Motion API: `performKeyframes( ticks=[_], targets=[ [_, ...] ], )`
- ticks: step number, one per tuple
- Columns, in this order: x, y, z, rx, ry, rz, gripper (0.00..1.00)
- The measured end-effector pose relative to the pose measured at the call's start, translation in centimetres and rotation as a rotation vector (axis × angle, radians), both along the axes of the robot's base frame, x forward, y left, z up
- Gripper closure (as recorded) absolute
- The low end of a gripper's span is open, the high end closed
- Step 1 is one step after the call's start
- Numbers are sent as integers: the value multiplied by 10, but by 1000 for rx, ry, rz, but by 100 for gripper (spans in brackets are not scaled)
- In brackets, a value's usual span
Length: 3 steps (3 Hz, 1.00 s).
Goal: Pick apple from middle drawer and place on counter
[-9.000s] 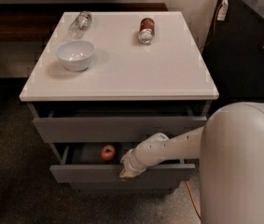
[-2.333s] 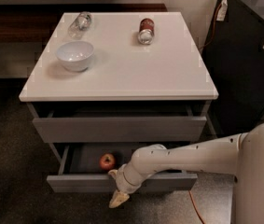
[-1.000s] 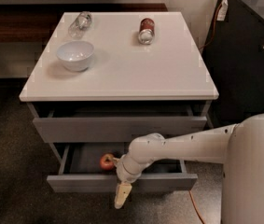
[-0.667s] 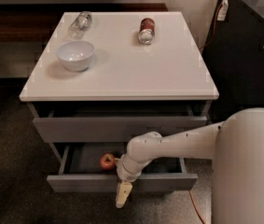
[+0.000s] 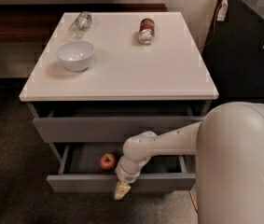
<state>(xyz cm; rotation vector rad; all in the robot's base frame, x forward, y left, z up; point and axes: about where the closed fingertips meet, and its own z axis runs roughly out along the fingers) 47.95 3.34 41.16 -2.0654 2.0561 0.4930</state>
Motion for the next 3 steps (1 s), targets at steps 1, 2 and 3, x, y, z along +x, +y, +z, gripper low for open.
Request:
performKeyframes(
  ticks=[1, 2, 3],
  targets=[
    [-6, 3, -3, -10, 18, 2, 59],
    [-8, 4, -3, -13, 21, 4, 90],
    [-11, 6, -4, -16, 22, 8, 100]
  ],
)
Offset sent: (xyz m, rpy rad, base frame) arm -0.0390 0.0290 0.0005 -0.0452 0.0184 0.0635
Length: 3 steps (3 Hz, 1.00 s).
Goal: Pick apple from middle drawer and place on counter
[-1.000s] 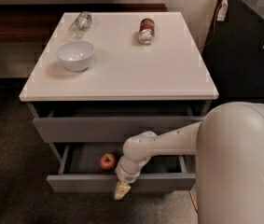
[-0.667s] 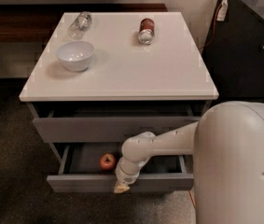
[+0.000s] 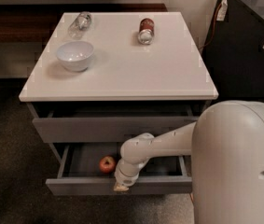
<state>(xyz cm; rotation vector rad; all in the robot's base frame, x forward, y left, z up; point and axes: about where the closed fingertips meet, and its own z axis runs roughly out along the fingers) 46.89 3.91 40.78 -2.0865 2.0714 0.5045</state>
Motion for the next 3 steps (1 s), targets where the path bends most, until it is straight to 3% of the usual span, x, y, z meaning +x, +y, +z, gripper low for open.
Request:
performKeyframes(
  ticks=[3],
  targets=[
    [-11, 5, -1, -11, 2, 15, 100]
  ],
)
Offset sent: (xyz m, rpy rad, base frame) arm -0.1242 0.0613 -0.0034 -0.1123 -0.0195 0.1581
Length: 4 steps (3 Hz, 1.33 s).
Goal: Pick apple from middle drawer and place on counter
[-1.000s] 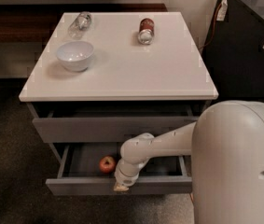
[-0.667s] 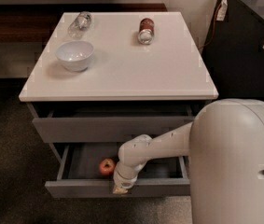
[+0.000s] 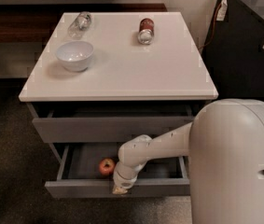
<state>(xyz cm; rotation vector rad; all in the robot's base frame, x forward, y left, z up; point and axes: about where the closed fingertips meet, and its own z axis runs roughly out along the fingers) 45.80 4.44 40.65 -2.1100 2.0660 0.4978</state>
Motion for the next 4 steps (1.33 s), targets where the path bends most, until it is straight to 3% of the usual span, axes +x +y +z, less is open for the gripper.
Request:
performKeyframes(
  ticks=[3, 4],
  targets=[
    [0, 0, 0, 0, 0, 0, 100],
    [0, 0, 0, 0, 0, 0, 75]
  ],
)
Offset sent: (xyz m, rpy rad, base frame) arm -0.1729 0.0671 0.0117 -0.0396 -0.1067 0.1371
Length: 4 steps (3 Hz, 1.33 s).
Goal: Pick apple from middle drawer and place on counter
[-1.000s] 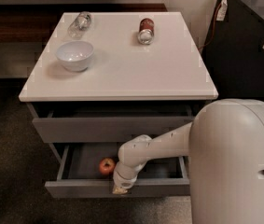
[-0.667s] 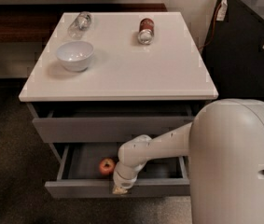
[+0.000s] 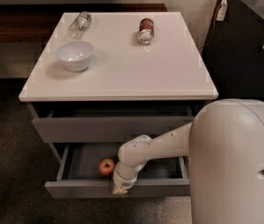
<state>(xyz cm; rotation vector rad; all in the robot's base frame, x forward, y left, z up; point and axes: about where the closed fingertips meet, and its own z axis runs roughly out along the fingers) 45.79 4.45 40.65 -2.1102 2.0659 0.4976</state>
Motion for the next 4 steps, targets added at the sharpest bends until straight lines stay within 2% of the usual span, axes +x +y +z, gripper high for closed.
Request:
performKeyframes(
  ticks=[2, 3, 4],
  targets=[
    [0, 0, 0, 0, 0, 0, 29],
    [-10, 3, 2, -4, -12, 7, 6],
    [-31, 44, 32, 15, -150, 115, 0]
  ],
)
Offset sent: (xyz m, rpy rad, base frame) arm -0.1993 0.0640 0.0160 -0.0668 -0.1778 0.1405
